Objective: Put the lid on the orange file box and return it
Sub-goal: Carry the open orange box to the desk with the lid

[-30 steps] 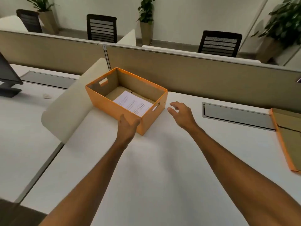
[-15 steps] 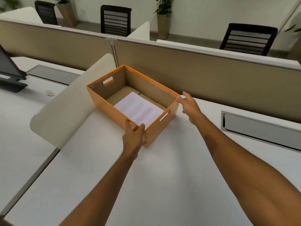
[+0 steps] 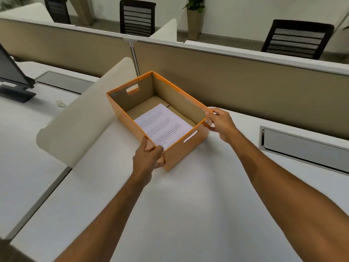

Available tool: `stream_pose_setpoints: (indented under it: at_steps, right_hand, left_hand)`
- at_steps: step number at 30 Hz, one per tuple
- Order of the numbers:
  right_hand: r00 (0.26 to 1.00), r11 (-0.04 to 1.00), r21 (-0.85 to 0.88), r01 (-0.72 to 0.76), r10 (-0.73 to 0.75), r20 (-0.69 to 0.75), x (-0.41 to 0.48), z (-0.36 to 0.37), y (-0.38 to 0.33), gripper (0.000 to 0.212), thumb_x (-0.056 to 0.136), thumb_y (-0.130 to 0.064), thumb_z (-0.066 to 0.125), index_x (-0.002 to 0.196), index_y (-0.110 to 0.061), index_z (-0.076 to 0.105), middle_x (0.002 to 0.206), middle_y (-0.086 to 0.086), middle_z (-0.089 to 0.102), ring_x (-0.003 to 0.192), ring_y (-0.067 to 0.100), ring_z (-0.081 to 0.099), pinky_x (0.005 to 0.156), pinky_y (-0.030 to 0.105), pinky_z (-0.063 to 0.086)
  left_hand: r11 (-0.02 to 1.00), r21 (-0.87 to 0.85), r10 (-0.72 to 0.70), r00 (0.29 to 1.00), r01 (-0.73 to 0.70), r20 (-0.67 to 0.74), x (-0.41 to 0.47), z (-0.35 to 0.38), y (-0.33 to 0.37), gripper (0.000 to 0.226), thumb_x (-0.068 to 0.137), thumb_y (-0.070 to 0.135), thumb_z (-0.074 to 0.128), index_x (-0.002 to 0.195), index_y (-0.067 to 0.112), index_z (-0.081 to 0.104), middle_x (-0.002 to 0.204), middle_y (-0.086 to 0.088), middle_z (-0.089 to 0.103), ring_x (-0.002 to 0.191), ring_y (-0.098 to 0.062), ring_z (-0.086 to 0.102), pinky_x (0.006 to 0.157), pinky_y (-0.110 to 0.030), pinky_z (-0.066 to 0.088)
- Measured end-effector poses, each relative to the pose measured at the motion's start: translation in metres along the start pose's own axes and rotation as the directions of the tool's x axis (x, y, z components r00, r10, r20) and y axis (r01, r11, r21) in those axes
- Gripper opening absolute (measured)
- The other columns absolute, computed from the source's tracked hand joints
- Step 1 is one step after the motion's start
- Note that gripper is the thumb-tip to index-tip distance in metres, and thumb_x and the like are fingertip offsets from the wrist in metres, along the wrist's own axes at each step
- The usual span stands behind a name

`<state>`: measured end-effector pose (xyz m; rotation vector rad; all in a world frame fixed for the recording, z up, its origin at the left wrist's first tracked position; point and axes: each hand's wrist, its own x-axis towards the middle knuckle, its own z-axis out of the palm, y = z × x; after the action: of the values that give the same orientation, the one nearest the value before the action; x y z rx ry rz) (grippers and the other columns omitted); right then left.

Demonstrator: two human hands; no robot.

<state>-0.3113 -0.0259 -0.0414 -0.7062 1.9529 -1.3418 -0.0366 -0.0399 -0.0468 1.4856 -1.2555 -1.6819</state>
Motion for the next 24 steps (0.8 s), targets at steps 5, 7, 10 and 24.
stream_pose_setpoints:
  at_steps: [5,7,10,24]
  right_hand:
    - [0.999,0.998,0.044,-0.039,0.039,-0.003,-0.035,-0.022,0.003,0.022,0.092,-0.017,0.06,0.112,-0.016,0.069,0.105,0.013,0.065,0.1,0.031,0.064,0.078,0.048,0.059]
    - [0.997,0.996,0.056,-0.07,0.069,0.022,-0.053,-0.032,0.002,0.025,0.094,-0.016,0.057,0.116,-0.017,0.068,0.111,0.011,0.063,0.107,0.032,0.059,0.082,0.054,0.055]
    - [0.994,0.992,0.085,-0.097,0.092,0.067,-0.088,-0.052,0.002,0.024,0.093,-0.017,0.053,0.106,-0.029,0.07,0.107,0.007,0.061,0.106,0.029,0.055,0.08,0.053,0.053]
    - [0.99,0.962,0.244,-0.124,0.136,-0.029,-0.266,-0.154,0.053,0.029,0.101,-0.042,0.046,0.123,-0.036,0.064,0.115,-0.001,0.07,0.107,0.029,0.064,0.065,0.053,0.061]
  left_hand:
    - [0.999,0.053,0.006,0.995,-0.011,0.098,-0.017,-0.012,0.006,0.08,0.084,0.017,0.071,0.151,0.036,0.032,0.102,0.006,0.077,0.103,-0.029,0.068,0.07,-0.047,0.063]
    - [0.997,0.078,0.012,0.989,-0.024,0.146,-0.027,-0.016,0.009,0.08,0.086,0.012,0.068,0.153,0.035,0.029,0.11,-0.001,0.075,0.106,-0.034,0.067,0.079,-0.055,0.06]
    - [0.991,0.117,0.031,0.968,-0.061,0.247,-0.045,-0.025,0.014,0.077,0.09,0.011,0.065,0.154,0.036,0.029,0.116,-0.004,0.073,0.107,-0.036,0.068,0.081,-0.057,0.059]
    - [0.953,0.269,-0.04,0.825,-0.137,0.563,-0.116,-0.014,0.009,0.075,0.089,0.019,0.07,0.152,0.034,0.033,0.119,-0.008,0.072,0.096,-0.035,0.073,0.072,-0.053,0.062]
